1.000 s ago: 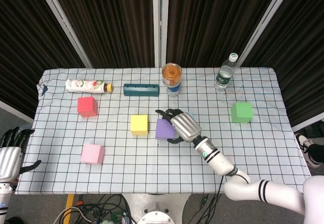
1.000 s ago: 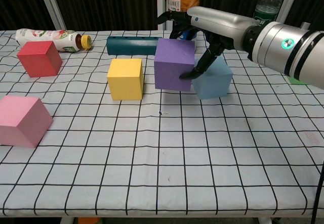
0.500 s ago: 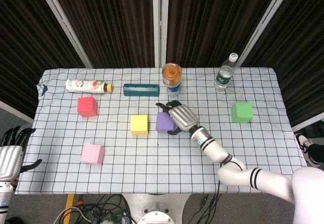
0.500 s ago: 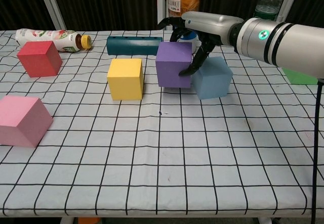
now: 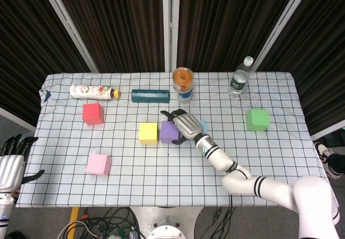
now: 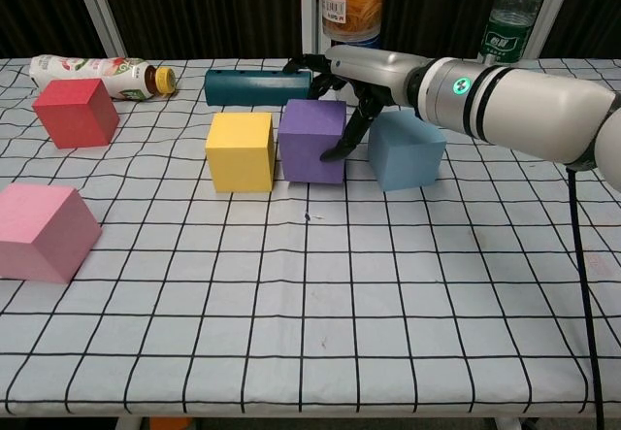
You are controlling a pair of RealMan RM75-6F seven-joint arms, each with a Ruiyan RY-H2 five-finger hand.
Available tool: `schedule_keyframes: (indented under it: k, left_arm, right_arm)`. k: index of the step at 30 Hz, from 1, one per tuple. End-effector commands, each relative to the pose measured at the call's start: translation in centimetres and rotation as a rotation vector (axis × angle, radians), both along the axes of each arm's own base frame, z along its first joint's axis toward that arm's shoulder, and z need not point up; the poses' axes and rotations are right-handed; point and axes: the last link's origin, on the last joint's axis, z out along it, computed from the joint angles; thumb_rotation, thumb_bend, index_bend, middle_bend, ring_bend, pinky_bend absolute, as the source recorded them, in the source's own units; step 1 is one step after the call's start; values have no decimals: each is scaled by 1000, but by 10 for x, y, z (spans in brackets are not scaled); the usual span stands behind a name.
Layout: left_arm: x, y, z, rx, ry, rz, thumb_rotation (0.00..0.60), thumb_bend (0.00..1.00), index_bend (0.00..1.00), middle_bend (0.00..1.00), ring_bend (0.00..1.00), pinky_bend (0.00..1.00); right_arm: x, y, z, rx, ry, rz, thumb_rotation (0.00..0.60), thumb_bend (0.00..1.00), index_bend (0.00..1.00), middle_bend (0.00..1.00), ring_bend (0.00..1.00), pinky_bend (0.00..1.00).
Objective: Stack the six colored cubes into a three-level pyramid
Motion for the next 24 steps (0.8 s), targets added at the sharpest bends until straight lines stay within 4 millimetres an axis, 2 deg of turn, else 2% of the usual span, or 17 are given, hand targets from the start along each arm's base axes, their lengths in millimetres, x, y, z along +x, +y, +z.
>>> schedule_keyframes:
  k: [1,24]
  left_arm:
    - [0,0,-1,-3,-2,-1,600,0,152,138,46,81]
    - [-5,0,-1,-4,-10,-2,600,0,152,138,46,81]
  right_arm:
    - [2,0,-5,3,3,2,600,176,33,427,139,120]
    - [12,0,-18,7,5,-7,600,176,0,424,139,114]
